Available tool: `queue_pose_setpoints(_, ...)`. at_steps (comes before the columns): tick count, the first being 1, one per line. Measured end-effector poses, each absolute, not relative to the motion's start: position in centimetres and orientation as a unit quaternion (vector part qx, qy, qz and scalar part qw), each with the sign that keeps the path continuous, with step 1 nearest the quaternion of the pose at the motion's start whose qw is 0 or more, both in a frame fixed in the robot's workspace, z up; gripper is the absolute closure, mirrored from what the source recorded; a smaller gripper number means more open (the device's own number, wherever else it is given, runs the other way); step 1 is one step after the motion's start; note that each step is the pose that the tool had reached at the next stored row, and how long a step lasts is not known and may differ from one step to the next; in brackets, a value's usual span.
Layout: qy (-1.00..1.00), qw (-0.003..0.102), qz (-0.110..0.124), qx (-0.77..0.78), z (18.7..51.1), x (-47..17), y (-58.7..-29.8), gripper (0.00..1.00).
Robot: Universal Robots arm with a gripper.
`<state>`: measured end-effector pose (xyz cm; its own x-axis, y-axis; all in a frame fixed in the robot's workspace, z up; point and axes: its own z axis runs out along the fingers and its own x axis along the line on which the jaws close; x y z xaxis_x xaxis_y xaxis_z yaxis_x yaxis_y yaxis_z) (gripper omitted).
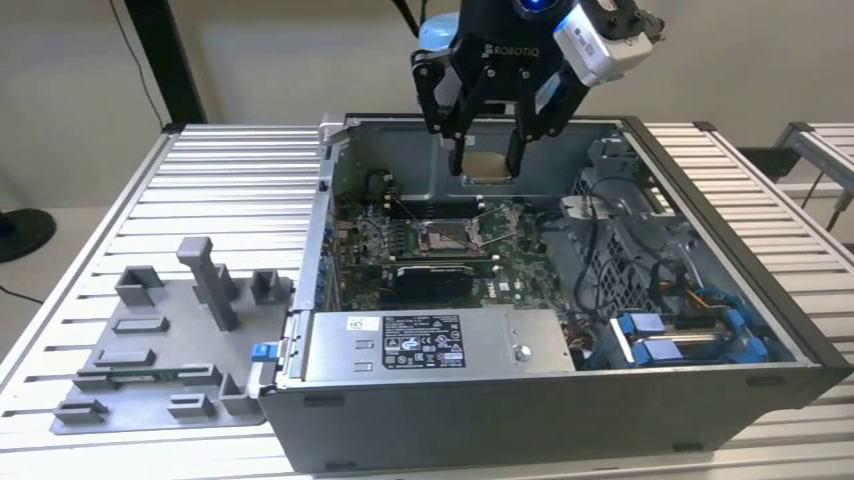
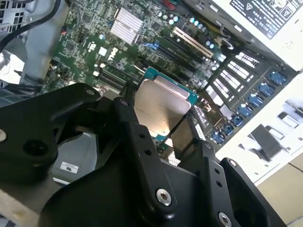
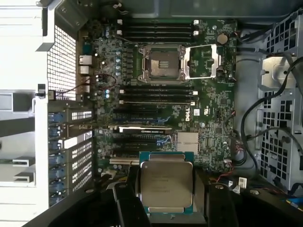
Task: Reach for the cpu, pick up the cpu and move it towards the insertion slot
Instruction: 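Pick up the cpu and move it towards the insertion slot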
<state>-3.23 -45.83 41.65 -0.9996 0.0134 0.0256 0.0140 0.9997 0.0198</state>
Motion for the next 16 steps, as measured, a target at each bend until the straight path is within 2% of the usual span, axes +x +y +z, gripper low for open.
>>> queue_pose_setpoints(16,-1.000,0.013,-0.010,-0.007,41.63,-3.18,-45.26,1.00)
